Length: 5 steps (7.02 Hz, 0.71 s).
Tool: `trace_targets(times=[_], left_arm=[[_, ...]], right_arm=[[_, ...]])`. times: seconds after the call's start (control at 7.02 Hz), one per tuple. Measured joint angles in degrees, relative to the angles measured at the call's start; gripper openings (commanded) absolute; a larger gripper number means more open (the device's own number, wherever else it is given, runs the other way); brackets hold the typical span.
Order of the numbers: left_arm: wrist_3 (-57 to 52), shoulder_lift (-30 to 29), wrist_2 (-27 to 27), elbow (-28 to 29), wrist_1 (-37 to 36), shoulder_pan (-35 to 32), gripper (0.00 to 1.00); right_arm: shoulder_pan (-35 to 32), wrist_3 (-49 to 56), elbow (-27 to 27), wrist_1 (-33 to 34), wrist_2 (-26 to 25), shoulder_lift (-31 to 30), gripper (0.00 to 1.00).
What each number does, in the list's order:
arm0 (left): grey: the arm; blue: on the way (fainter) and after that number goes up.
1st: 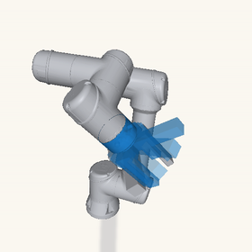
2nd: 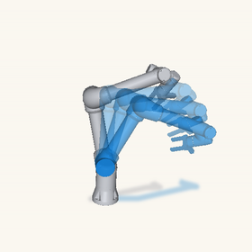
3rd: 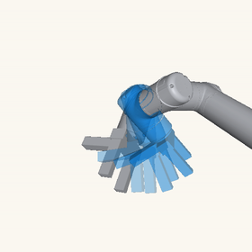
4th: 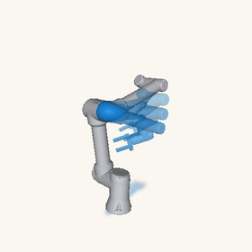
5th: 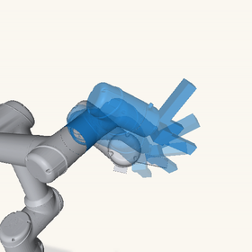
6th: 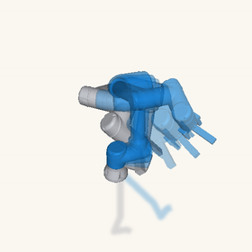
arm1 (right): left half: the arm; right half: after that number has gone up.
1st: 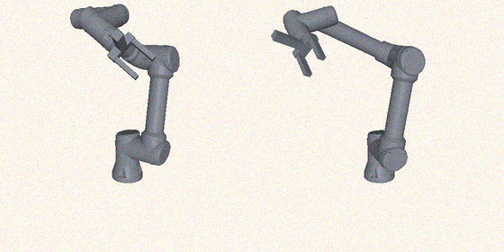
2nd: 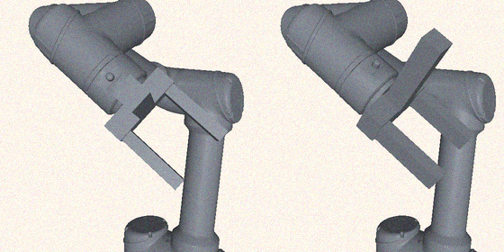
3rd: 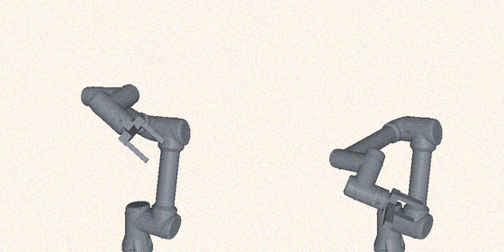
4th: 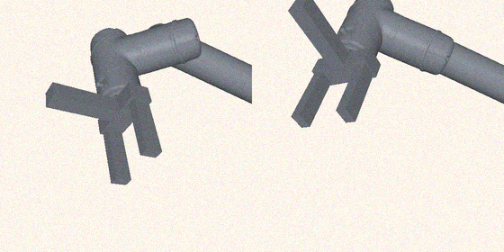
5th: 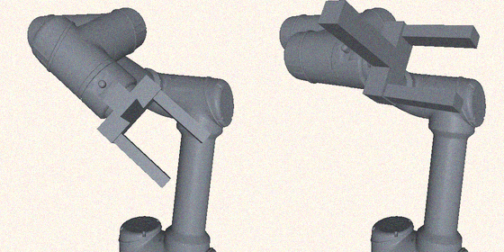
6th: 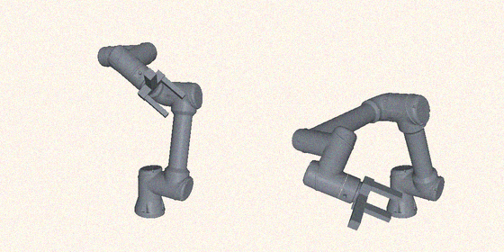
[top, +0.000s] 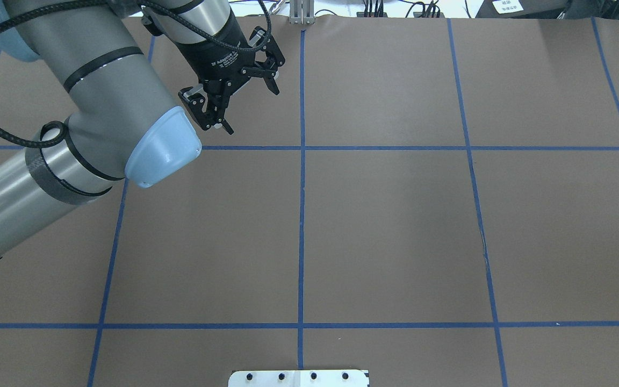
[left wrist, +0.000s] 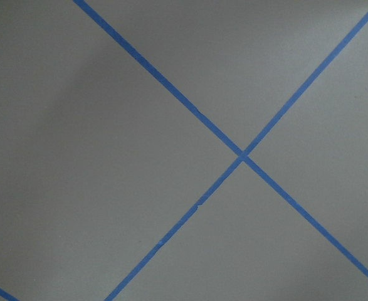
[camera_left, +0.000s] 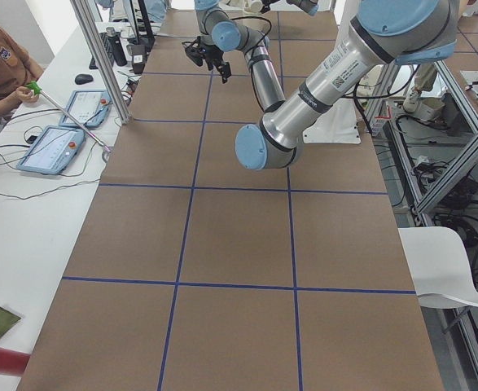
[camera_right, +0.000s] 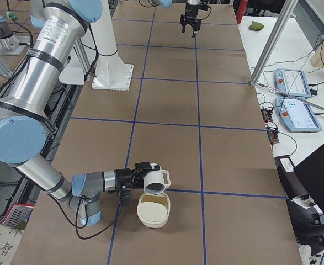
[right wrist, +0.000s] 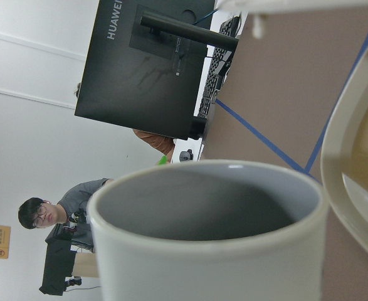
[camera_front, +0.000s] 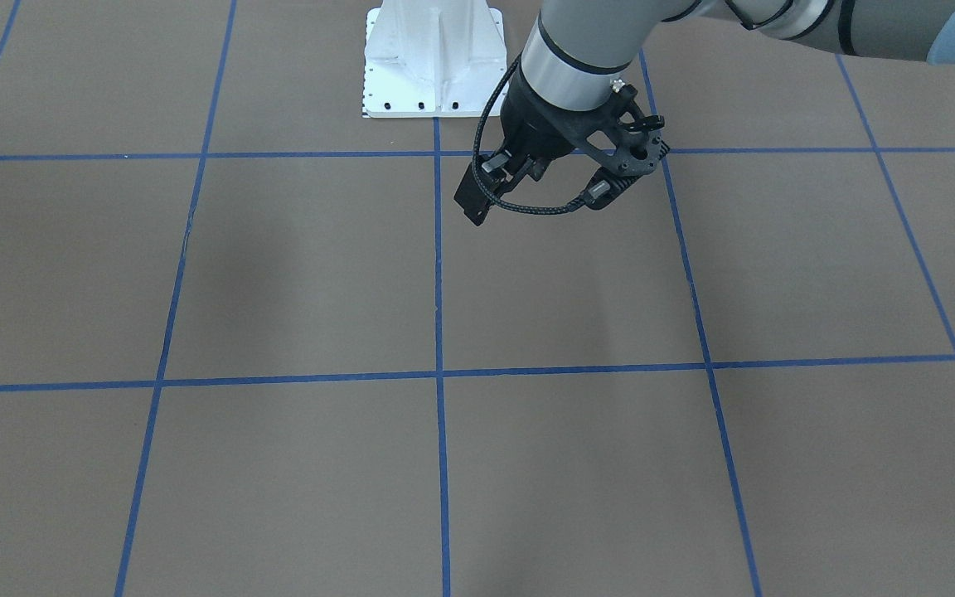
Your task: Left arm hands cup to right arm to dump lemon
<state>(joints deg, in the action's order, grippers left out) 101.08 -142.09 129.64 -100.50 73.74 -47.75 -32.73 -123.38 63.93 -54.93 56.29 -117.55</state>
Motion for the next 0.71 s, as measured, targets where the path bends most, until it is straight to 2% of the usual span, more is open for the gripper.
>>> trace_targets(times=[0.43, 0.71], left_arm=[[0.03, -0.43, -0.01, -0.10, -0.95, -0.08, 1.00], [0.09, -0.79, 0.00, -0.13, -1.50, -0.09, 1.00]], right_arm=[[-0.95, -8.49, -1.03, -1.34, 0.05, 0.17, 0.12], [-1.44, -11.98, -5.39, -7.21, -0.01, 1.89, 0.13]])
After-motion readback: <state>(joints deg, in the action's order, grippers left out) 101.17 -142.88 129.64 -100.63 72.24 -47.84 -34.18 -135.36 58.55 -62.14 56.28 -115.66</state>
